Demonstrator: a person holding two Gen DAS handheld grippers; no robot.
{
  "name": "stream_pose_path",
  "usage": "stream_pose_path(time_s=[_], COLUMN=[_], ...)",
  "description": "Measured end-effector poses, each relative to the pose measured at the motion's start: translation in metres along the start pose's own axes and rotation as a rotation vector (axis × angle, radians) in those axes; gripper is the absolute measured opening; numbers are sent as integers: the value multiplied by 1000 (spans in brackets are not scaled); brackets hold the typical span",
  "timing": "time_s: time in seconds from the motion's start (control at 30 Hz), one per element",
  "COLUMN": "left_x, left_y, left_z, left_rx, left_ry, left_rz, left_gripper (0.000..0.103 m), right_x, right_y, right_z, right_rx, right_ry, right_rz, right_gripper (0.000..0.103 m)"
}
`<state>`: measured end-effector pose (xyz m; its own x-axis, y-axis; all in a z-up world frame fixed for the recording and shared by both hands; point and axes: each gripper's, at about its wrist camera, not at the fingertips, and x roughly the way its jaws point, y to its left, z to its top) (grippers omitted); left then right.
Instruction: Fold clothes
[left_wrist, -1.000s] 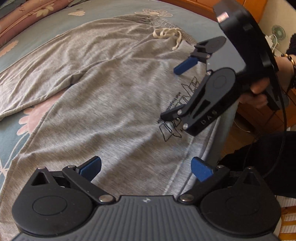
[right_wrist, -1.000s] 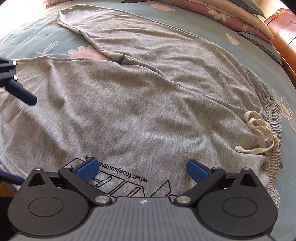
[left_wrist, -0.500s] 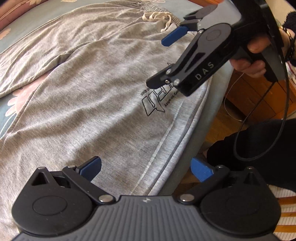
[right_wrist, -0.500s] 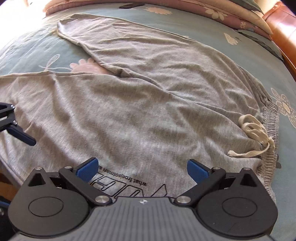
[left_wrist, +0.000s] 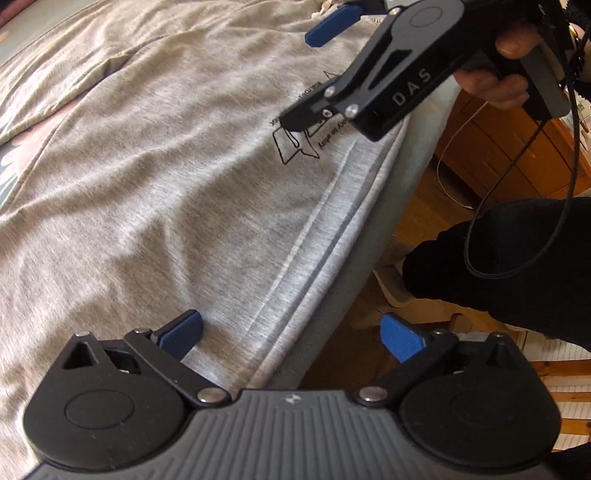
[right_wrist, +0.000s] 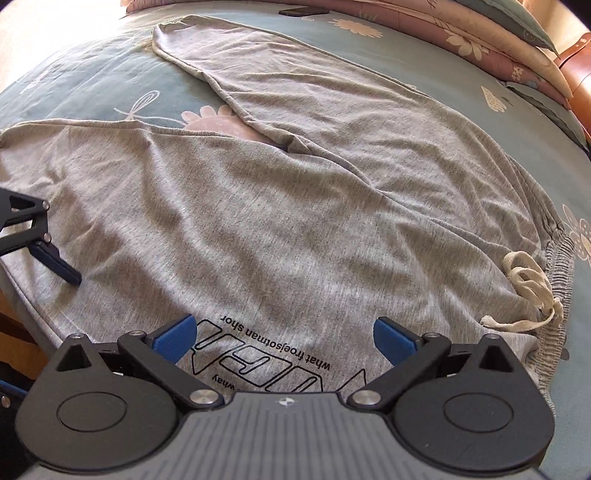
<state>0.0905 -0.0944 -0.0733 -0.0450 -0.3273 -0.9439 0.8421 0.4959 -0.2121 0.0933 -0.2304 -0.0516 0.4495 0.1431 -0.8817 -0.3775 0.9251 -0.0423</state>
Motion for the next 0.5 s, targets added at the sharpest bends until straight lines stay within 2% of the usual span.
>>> stream_pose_path(time_s=[0.03, 0.1, 0.2, 0.33, 0.5], left_x=[-2, -11, -30, -40, -31], left_y=[2, 10, 26, 55, 82], left_z=[1, 4, 10, 16, 20], left_rx=[-16, -56, -87, -144, -281], left_ry=[11, -11, -89, -147, -162], left_rz=[-38, -52, 57, 180, 217], left_gripper=[102, 102, 102, 102, 102], right_x=[0, -1, -4, 1, 22], right_y=[-1, -1, -3, -9, -10], right_z=[1, 3, 9, 20, 28], right_rx=[8, 17, -1, -36, -65], right_ry=[0, -5, -36, -75, -97], right_rz=[4, 2, -47, -149, -222], right_gripper=[103, 103, 103, 103, 103])
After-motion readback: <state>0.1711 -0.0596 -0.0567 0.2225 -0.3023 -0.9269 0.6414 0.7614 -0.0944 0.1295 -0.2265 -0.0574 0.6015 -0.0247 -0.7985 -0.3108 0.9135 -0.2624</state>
